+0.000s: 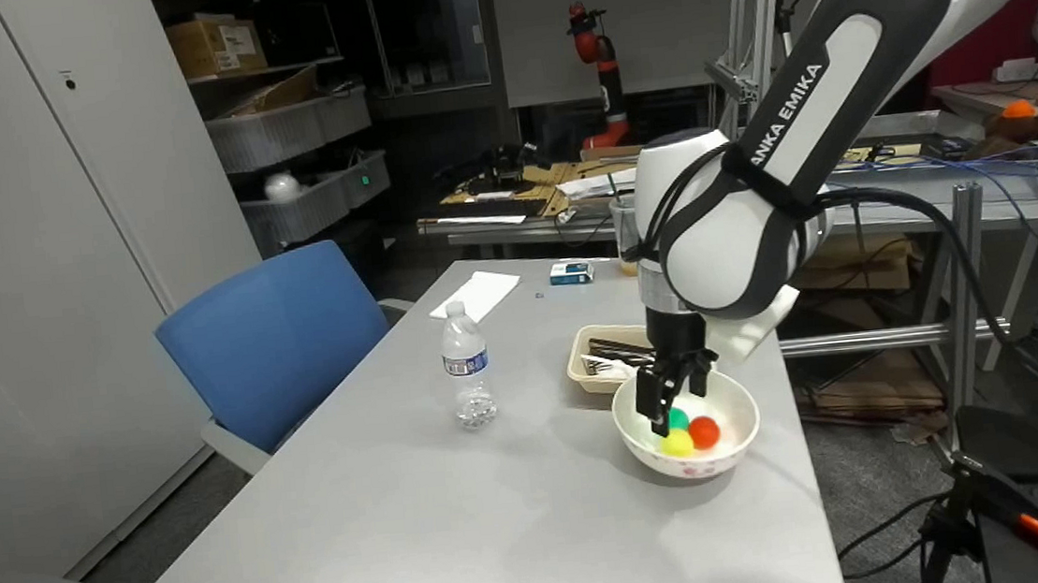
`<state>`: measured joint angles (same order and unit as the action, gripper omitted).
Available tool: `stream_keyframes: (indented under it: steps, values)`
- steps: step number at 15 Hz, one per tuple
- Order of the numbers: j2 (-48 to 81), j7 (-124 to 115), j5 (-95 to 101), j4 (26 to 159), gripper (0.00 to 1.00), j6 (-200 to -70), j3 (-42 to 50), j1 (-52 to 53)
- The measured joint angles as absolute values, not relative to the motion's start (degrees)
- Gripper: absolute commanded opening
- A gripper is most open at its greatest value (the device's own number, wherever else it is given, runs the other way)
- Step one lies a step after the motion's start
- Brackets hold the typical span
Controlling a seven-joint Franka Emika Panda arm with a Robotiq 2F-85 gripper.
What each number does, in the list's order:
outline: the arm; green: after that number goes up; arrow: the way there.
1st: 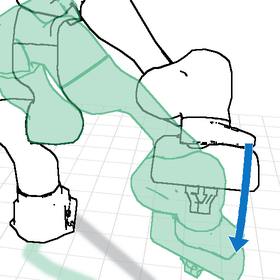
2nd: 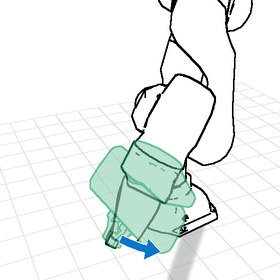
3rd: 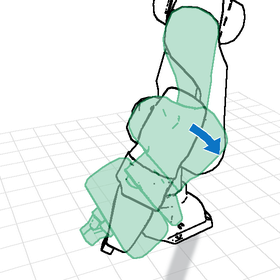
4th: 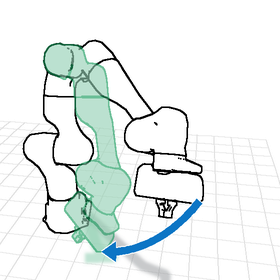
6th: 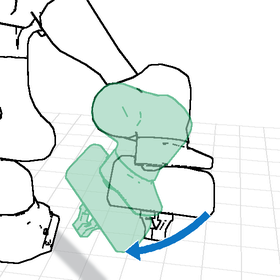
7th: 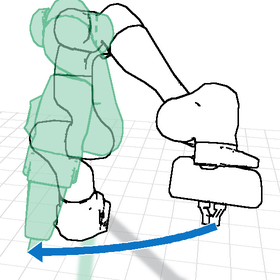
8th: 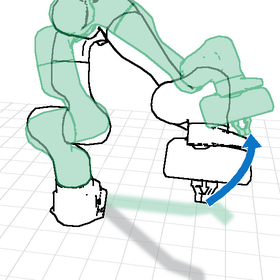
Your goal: Transfer the balls from the bowl to the plate
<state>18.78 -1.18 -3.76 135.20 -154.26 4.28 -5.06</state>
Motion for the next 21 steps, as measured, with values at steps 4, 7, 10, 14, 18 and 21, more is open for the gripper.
stream_keyframes:
  steps: [4,7,10,14,18,21]
  values:
    - [20.01,-1.93,-4.74,135.08,0.94,-155.93,4.28,-5.06]
    - [20.44,-2.31,-4.95,134.89,0.94,-155.96,4.28,-5.06]
    - [20.46,-2.65,-4.95,134.83,0.94,-155.96,4.28,-5.06]
    - [20.47,-2.79,-4.95,134.78,0.89,-155.96,4.28,-5.06]
    - [20.53,-3.10,-4.95,134.75,0.96,-157.30,4.28,-5.06]
    - [20.69,-3.25,-4.88,134.75,0.97,-158.05,4.43,-5.05]
